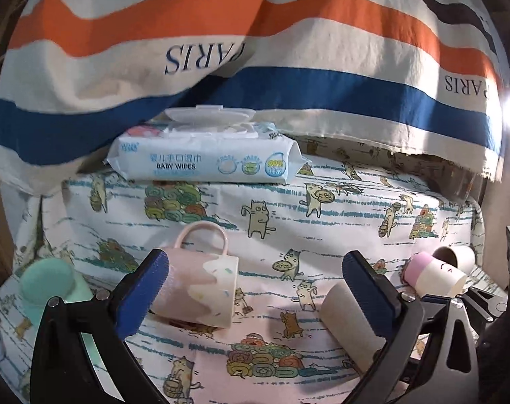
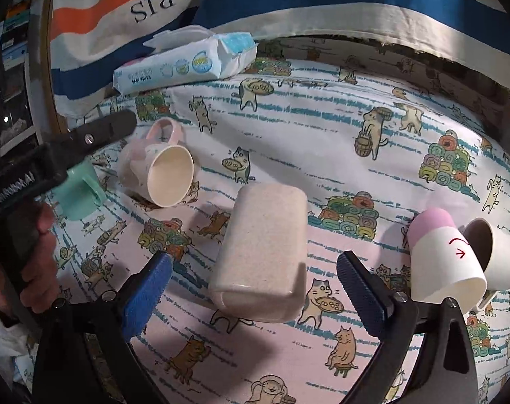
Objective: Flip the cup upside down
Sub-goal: 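Rotate the held beige cup with the right gripper until its opening faces down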
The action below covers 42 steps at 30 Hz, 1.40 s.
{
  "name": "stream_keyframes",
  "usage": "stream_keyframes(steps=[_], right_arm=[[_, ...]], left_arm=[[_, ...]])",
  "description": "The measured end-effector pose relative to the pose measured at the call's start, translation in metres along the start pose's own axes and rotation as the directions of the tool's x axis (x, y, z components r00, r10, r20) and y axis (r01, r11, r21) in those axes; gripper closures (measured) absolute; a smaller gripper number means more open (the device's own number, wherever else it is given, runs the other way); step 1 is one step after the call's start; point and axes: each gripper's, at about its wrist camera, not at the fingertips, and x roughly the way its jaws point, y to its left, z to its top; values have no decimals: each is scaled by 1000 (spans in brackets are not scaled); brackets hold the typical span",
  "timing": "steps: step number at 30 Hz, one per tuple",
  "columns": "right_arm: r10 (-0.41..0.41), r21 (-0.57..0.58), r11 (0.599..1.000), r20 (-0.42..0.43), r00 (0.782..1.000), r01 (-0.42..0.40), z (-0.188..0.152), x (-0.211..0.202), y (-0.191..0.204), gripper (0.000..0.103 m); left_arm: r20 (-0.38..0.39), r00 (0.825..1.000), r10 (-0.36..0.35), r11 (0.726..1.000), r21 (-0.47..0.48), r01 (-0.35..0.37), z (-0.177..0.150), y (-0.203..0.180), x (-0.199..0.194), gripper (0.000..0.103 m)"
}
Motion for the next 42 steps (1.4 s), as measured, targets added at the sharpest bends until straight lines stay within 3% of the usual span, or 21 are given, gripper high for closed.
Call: stream_keyframes(steps=[7,15,32,42], right_arm=[[-30,6,1000,-55,998,30,-8,19,2,5],[-34,-6,999,-87,996,34,-10,28,4,31],[-80,17,997,22,997,79,11,-18,-27,35],[-112,55,992,25,993,111,20,-20,-45,35]], left_arm=[[13,1000,16,1000,-14,-16,-4,2,1,1],[-3,1000,21,1000,9,-21,-10,-4,6,1],[17,999,29,1000,9,-29,-8,-5,2,1],[17,999,35,999,4,-35,-8,-3,3,1]])
